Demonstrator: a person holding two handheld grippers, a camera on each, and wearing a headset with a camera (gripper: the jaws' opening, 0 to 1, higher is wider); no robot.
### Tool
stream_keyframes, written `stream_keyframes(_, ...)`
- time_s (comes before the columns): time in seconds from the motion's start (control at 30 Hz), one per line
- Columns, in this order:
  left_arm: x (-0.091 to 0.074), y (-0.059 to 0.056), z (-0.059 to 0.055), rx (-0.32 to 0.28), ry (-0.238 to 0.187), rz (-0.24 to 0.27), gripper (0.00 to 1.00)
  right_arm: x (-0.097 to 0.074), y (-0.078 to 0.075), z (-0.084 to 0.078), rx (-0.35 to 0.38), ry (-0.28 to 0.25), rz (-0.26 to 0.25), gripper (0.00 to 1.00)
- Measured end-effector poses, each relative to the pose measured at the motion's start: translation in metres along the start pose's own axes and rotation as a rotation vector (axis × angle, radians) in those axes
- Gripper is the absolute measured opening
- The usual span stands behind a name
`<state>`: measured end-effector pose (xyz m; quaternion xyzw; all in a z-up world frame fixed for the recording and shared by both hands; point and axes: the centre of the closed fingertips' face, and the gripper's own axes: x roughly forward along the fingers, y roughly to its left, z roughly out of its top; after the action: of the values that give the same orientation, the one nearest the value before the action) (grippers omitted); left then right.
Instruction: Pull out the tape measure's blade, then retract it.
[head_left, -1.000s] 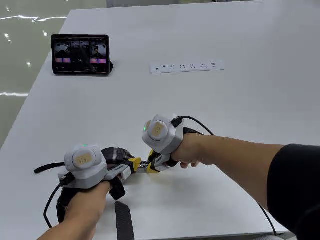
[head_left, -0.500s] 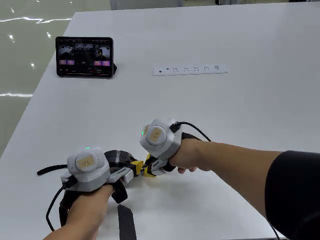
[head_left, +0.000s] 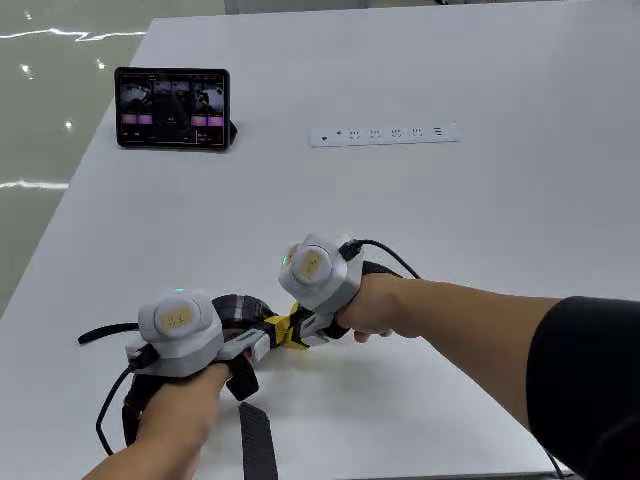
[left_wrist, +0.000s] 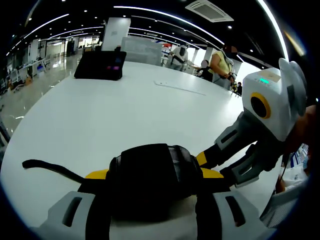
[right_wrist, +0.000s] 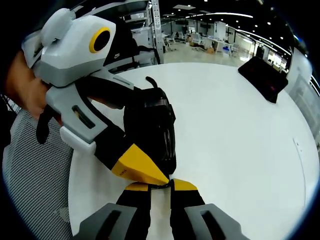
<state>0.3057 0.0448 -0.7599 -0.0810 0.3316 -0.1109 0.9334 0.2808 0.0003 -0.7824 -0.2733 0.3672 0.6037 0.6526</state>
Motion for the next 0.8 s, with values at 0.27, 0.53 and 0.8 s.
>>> stream_keyframes(0.27, -0.0001, 0.0002, -0.0001, 0.005, -0.001, 0.002, 0.64, 0.0004, -0.0001, 0.0010, -0.001, -0.001, -0.004, 0.11)
stream_keyframes(0.53, 0.0001, 0.0007, 0.0004, 0.007, -0.002, 0.002, 0.64, 0.0005, 0.0000, 0.0010, -0.016, -0.005, -0.003, 0.11)
stream_keyframes(0.8, 0.0006, -0.0009, 0.0001, 0.000, 0.036, -0.021, 0.67, 0.0026, -0.0007, 0.0018, -0.069, -0.003, -0.044, 0.14)
